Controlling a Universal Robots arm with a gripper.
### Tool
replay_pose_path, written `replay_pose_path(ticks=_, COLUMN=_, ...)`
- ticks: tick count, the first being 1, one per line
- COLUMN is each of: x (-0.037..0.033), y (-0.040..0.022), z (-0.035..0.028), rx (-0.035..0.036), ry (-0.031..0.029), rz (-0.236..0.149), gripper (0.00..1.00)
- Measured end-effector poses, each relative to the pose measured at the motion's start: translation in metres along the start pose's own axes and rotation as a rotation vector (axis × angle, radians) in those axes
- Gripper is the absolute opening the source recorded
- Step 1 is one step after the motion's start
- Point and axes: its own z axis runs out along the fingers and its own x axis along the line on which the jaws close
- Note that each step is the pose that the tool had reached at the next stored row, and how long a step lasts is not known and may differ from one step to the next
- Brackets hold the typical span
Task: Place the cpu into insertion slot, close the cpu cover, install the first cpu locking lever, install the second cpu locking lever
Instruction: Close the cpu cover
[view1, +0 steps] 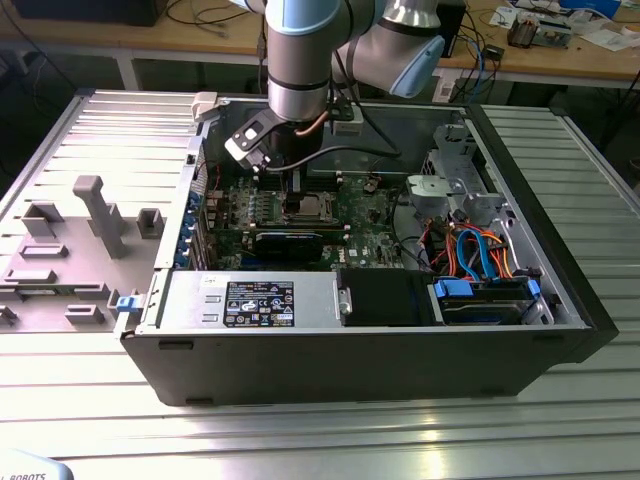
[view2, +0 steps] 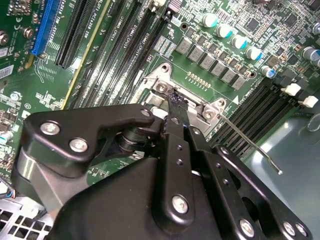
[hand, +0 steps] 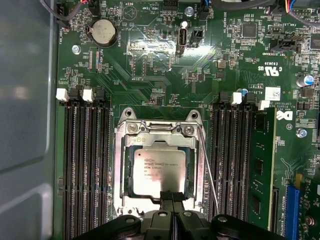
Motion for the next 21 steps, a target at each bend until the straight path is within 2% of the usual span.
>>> replay_pose_path(ticks=13, x=-0.0001, y=0.0000, z=0.0043, rx=0.0005, ry=-0.0007, rz=0.000, gripper=0.11)
replay_pose_path(ticks=21, x=0.0001, y=0.0000, z=0.0042, rx=-0.0002, ry=0.0011, rz=0.000, gripper=0.11)
